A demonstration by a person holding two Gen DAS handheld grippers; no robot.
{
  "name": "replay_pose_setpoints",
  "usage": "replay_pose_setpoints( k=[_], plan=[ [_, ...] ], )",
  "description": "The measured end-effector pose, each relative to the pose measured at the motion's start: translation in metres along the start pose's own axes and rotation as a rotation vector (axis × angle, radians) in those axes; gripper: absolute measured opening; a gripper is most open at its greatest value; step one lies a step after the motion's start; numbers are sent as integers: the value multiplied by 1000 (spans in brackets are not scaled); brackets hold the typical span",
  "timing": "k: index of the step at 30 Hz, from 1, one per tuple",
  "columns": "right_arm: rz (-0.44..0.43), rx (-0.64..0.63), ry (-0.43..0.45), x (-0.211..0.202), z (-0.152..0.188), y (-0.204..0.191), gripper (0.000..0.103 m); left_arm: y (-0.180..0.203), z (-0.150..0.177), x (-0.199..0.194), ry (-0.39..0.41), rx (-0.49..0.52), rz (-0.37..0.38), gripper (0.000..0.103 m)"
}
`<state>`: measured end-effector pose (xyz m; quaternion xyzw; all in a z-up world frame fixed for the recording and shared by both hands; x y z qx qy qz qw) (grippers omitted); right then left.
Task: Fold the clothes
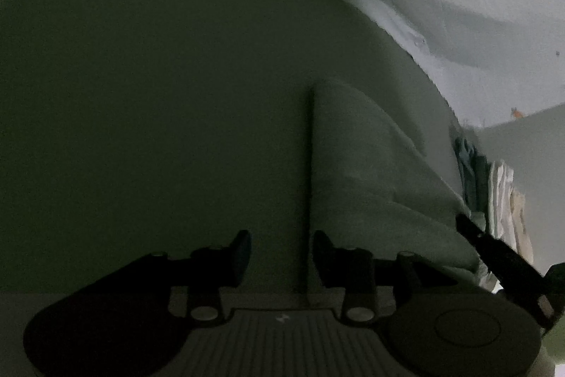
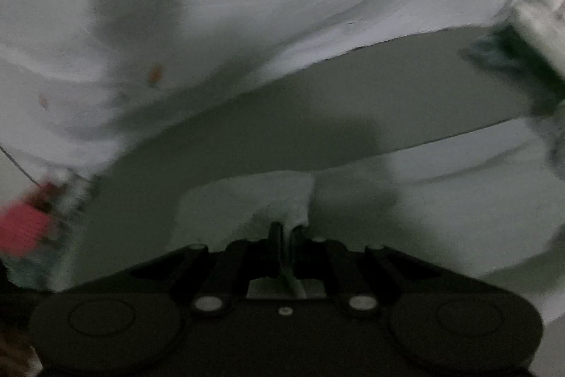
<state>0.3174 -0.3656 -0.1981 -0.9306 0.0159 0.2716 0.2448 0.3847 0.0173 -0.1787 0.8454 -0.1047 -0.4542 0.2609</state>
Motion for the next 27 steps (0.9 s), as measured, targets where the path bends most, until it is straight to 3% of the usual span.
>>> replay_pose_setpoints(
  k=[2,5,9,15,16,18,20,22,24,27],
  plan=[
    [49,-12,-19,-2,3,18,14,7,5,4,-10,14,-13,43],
    [51,68,-29,-2,7,39,41,17,11,10,-13,31,-21,44],
    [2,185,-12,10,2,50,42,26,17,17,1,33,-24,45],
    [-66,269,-90,53,-11,60,48,32,13,23,44,22,-50,47],
    [-75,282,-104,58,-11,61,48,33,10,26,54,19,-58,47],
    [-113,302,-118,69,-14,62,21,36,5,32,73,14,-73,47],
    [-157,266,-106,68,-19,56,12,39,-2,37,91,10,-89,47],
    [-215,197,-39,60,-31,46,10,44,-12,42,106,16,-107,47],
    [-244,228,49,50,-42,48,9,52,-15,48,104,49,-116,50],
    [-157,216,63,55,-43,60,15,66,-16,60,87,113,-125,54]
  ],
)
Point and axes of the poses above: each gripper's, at about its wrist camera, not at the fingertips, and x roughly the way its jaws point, y to its right, z to its underside, the point moved 3 cm from there along x, roughly the way its jaws point, and after that the axes turned 14 degrees about y, right-handed, at the moved point
